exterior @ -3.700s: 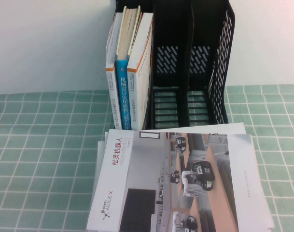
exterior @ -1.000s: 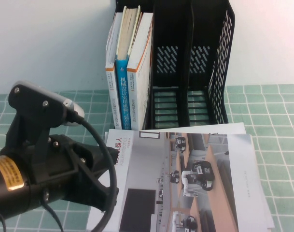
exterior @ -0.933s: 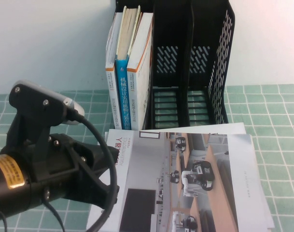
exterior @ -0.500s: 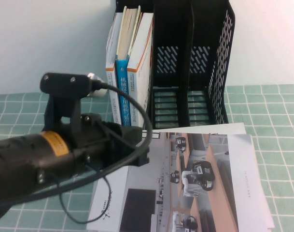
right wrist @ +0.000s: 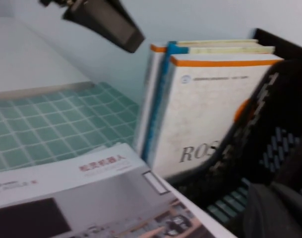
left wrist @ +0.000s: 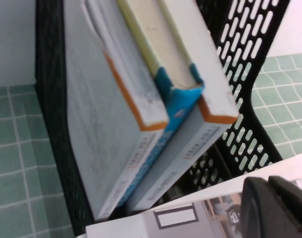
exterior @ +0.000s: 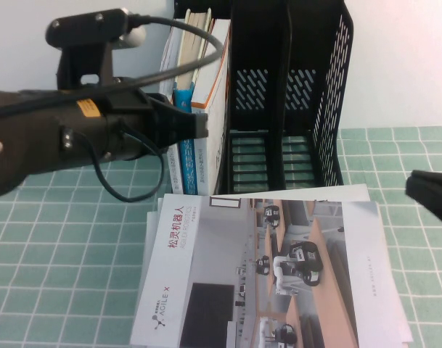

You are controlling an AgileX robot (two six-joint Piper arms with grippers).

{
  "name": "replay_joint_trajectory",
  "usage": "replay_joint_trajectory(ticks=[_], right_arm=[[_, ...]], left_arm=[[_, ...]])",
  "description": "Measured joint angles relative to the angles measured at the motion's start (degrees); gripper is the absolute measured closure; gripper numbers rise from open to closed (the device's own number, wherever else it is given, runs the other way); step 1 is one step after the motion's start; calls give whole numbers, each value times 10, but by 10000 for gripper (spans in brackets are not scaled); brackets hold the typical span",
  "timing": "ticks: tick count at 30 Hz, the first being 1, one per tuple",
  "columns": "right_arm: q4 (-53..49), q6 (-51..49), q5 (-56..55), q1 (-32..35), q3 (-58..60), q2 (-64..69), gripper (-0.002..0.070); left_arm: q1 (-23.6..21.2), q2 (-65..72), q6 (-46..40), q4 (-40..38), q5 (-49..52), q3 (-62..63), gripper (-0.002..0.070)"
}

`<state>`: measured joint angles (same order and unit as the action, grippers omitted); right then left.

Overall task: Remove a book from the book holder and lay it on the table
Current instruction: Hold the bookshelf

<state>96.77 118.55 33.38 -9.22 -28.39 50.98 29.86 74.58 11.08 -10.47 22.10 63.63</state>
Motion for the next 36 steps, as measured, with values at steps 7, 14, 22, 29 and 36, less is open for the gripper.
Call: replay_joint_trajectory(ticks=[7,14,22,29,36], right_arm=[[-196,-206,25,-16,-15,71,678],[-686,-675,-40,-16,-38,95,678],[-704,-760,-248,-55,-40,95,678],[-673,-728,-389,-227,-40,96,678],[-669,-753,-578,-370,-40,169,678]], left_arm=[[-16,1,0,-1,63,15,678],[-16,17,0,-7,93,16,678],[-16,48,0,-7,44,16,678],[-16,65,0,-9,-32,16,678],[-16,80,0,1,-88,16,678]])
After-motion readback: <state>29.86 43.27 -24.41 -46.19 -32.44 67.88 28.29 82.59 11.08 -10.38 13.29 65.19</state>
